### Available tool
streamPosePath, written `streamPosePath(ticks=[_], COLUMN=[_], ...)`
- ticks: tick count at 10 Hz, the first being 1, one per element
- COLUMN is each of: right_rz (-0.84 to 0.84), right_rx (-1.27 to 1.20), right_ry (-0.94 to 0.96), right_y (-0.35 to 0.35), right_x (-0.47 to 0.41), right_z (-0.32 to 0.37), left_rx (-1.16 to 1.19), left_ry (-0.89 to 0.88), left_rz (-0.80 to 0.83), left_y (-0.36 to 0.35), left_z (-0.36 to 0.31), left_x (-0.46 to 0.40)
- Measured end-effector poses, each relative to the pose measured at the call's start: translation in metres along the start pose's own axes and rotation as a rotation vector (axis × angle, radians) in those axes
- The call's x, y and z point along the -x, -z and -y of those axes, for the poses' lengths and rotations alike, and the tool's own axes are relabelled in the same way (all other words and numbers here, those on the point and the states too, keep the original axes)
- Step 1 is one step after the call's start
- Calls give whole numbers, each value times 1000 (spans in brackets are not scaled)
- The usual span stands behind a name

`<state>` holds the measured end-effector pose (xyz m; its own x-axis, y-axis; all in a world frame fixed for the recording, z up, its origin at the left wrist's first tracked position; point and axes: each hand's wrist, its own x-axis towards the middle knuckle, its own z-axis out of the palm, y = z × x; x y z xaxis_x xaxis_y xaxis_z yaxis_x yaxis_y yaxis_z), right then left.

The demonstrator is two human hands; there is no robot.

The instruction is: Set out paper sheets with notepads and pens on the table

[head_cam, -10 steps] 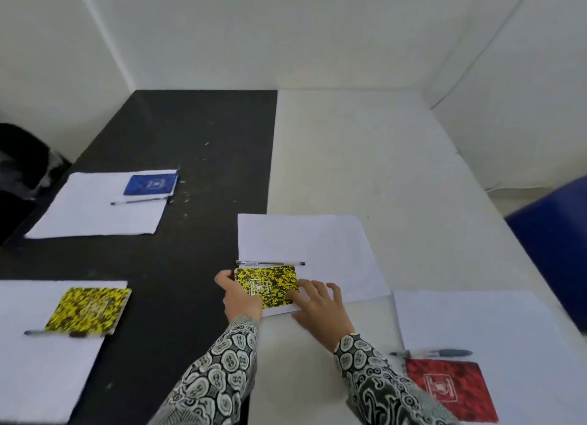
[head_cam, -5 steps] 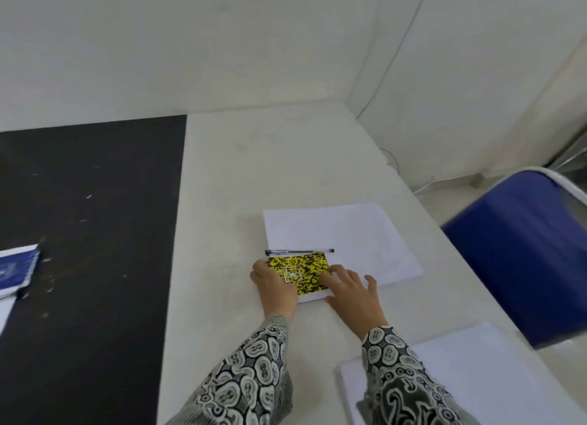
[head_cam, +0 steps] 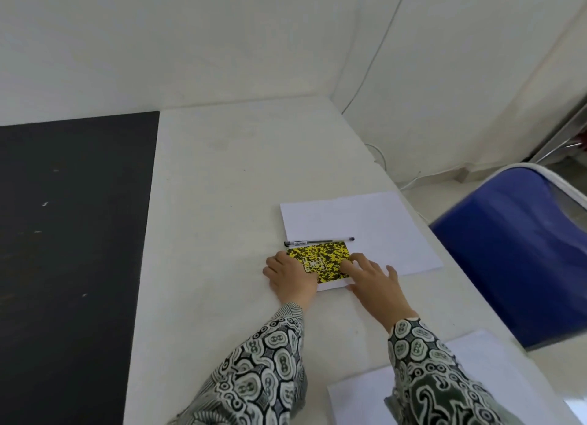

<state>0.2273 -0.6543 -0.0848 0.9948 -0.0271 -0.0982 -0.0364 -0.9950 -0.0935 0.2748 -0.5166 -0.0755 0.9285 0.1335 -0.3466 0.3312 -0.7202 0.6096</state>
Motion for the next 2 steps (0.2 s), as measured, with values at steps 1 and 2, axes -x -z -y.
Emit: streamPosePath(ticks=[1,2], right_rz=[5,59], right_rx=[50,55], right_ry=[6,-19], right_y=[2,14], right_x=[0,3], right_z=[3,14], left_rx=[48,64], left_ry=[-14,3], left_rz=[55,115], left_y=[9,36], left_z=[6,19], left_x=[1,10])
